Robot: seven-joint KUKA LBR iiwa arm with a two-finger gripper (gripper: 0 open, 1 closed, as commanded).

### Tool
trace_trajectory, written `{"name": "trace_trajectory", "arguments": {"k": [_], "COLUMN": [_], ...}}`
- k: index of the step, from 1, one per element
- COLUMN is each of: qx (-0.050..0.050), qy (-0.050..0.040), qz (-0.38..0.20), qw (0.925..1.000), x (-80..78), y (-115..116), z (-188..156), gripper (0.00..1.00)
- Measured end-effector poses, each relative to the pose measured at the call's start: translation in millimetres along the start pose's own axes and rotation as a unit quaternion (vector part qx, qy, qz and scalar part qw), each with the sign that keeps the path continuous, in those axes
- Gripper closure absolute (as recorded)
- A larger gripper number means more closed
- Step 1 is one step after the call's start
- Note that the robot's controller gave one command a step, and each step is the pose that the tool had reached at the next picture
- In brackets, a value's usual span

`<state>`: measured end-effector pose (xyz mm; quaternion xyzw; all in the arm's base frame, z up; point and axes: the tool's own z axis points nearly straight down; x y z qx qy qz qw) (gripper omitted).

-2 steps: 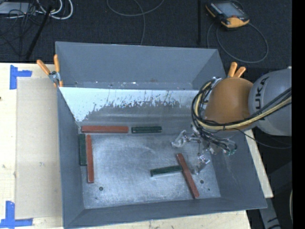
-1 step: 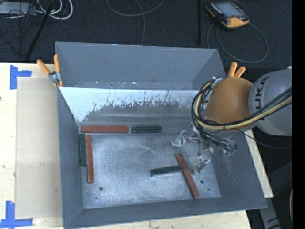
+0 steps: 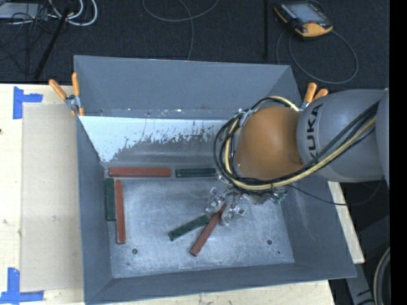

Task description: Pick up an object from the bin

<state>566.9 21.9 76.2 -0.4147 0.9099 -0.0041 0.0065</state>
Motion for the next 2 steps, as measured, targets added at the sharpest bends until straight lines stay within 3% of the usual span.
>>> {"name": "trace_trajectory", "arguments": {"k": [1,2], "qx": [0.000,-0.005], "qy": [0.0000,0.0020], "qz": [0.000,-0.013], "qw": [1.0000,0.9999], "x": [0.0,-14.7], "y": [0.0,-16.7], "z": [0.0,-151.1], "gripper": [1.00,1.00]}}
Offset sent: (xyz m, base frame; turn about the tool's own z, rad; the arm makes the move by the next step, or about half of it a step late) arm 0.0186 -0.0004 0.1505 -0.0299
